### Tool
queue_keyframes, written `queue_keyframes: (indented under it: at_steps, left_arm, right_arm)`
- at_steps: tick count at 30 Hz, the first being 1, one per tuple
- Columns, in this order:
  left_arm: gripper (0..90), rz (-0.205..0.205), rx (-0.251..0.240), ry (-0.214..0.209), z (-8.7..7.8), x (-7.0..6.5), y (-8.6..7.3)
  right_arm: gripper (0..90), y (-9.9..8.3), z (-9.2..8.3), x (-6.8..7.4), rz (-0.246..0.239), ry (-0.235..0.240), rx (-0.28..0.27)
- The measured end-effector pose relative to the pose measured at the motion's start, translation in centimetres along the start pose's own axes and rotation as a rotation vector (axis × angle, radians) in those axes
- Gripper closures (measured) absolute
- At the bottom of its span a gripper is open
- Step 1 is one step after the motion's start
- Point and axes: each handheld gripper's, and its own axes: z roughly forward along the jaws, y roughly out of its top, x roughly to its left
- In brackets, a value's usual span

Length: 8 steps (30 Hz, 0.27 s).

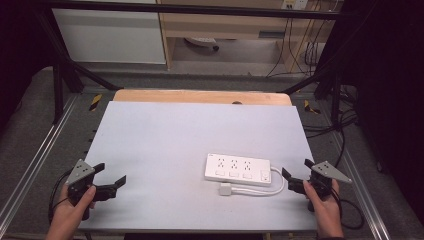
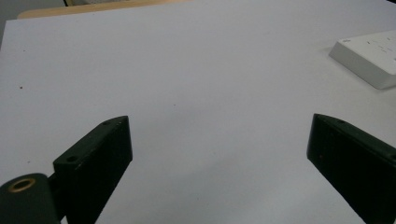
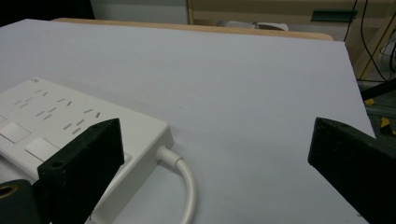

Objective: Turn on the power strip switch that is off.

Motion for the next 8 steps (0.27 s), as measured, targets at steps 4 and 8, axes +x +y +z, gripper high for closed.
queue_keyframes:
  at_steps: [4,8]
  left_arm:
    - [6.9,-0.001,-0.001,-0.001,0.0,0.0,0.0]
    - [6.8,0.001,-0.001,-0.002,0.0,0.0,0.0]
  right_arm:
    - [4.6,-0.5,0.0,-0.3,0.005,-0.004,0.019]
    - [4.6,-1.2,0.5,-0.5,0.007,-0.014,0.072]
